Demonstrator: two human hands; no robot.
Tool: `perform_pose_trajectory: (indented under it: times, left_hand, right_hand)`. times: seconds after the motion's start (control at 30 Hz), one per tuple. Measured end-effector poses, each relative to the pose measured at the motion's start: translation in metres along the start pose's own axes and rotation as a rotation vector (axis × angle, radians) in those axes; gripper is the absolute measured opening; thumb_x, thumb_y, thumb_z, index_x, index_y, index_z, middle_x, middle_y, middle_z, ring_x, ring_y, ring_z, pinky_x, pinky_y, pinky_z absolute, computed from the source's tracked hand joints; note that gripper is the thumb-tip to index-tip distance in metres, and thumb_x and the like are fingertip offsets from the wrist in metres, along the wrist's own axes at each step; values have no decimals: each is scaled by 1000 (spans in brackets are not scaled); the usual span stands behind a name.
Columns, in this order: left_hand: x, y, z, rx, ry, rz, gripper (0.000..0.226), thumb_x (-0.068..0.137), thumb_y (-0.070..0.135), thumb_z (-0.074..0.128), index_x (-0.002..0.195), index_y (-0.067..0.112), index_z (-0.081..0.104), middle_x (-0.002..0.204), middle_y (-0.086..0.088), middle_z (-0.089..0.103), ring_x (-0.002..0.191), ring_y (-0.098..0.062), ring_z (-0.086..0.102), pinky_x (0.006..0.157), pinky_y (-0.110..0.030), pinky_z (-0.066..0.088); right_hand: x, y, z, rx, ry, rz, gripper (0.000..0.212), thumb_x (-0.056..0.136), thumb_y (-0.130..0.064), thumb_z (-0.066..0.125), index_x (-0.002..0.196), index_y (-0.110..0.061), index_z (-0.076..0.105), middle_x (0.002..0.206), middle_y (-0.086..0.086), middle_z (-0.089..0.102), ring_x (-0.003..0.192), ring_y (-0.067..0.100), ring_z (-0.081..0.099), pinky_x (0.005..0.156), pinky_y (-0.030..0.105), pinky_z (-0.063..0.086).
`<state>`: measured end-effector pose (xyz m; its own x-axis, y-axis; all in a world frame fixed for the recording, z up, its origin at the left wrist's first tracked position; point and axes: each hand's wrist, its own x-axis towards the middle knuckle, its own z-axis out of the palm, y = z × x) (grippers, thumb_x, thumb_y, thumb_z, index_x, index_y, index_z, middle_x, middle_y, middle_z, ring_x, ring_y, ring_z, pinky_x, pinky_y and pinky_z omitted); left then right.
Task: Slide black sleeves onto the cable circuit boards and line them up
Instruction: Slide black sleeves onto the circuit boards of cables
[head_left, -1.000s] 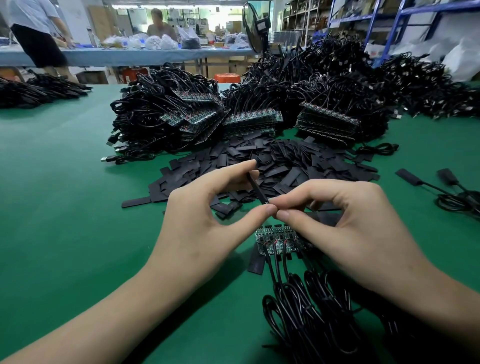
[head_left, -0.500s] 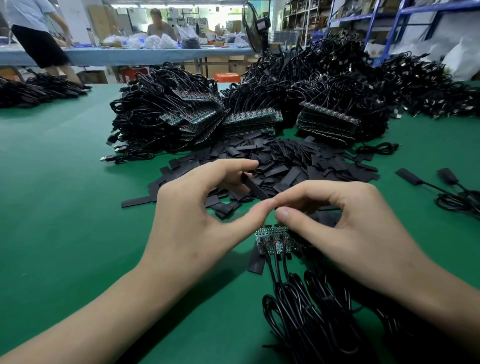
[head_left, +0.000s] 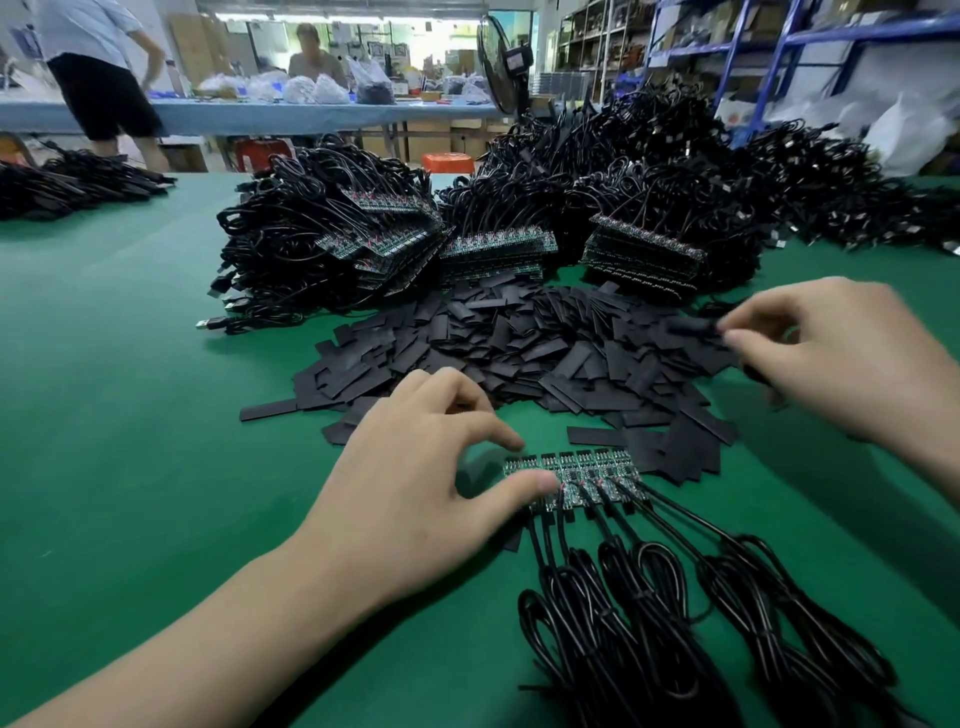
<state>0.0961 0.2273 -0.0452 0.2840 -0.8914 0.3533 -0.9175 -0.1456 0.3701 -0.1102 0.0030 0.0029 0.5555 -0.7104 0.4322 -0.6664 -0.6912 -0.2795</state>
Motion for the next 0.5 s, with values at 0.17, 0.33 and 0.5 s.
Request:
perform_pose_trajectory:
  times: [0.17, 0.33, 0.5]
  left_hand:
    - [1, 0, 2, -173, -19, -27, 41, 74, 74, 63, 95, 39, 70, 104, 23, 52, 107, 0, 50, 90, -18, 40]
    - [2, 5, 2, -496, 25, -97, 16, 80, 34, 83, 91, 32, 72, 82, 16, 68, 79, 1, 64, 72, -12, 46]
    - [4, 6, 0, -874, -50, -161, 21, 71, 22, 85, 90, 21, 78, 78, -2, 71, 73, -13, 63, 71, -20, 55]
  right_hand:
    - [21, 82, 2, -343, -124, 363, 23, 86, -33, 74, 65, -37, 65, 81, 3, 71, 79, 34, 66, 72, 47, 60]
    - [19, 54, 1, -273, 141, 128, 14, 88, -41, 73, 89, -27, 74, 86, 6, 68, 84, 30, 64, 73, 37, 55]
    - [-24, -57, 15, 467, -220, -234, 19, 89, -52, 62, 87, -37, 74, 85, -20, 73, 75, 0, 66, 66, 17, 49]
